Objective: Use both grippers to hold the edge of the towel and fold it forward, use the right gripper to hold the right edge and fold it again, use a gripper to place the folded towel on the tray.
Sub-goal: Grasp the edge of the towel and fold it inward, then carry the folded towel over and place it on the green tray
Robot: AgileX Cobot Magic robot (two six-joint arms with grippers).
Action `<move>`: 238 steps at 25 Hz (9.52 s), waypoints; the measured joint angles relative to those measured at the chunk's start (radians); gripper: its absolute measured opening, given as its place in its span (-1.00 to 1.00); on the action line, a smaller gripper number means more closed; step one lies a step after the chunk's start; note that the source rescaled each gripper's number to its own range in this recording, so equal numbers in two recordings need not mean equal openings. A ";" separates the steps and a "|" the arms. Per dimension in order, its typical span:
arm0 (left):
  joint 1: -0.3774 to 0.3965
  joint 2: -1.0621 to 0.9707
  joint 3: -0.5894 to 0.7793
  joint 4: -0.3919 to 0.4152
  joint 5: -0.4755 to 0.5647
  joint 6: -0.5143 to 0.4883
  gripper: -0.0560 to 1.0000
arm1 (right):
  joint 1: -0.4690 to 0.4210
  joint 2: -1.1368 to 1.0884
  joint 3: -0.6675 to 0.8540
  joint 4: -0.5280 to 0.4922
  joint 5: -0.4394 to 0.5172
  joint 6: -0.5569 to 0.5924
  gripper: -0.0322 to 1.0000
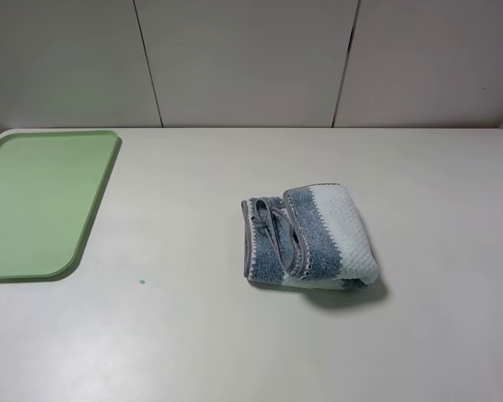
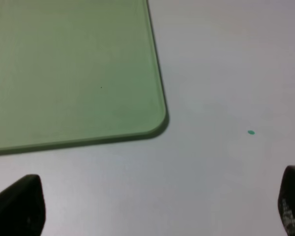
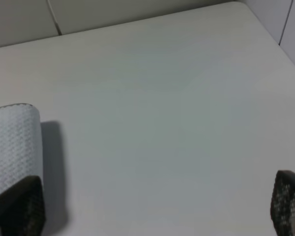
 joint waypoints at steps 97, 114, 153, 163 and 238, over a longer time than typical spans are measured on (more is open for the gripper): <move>-0.752 2.044 -0.684 -0.286 -0.856 -0.453 1.00 | 0.000 -0.001 0.000 0.015 0.000 0.000 1.00; -0.756 2.102 -0.691 -0.321 -0.938 -0.454 0.62 | 0.000 -0.001 0.000 0.023 0.000 0.000 1.00; -0.577 1.969 -0.689 -0.236 -0.638 -0.319 -0.63 | 0.000 -0.001 0.000 0.026 0.000 0.000 1.00; -0.446 1.904 -0.689 -0.202 -0.530 -0.226 -0.63 | 0.000 -0.001 0.000 0.027 0.000 0.000 1.00; 0.390 1.847 -0.688 -0.078 -0.508 0.159 0.99 | 0.000 -0.001 0.000 0.027 0.000 0.000 1.00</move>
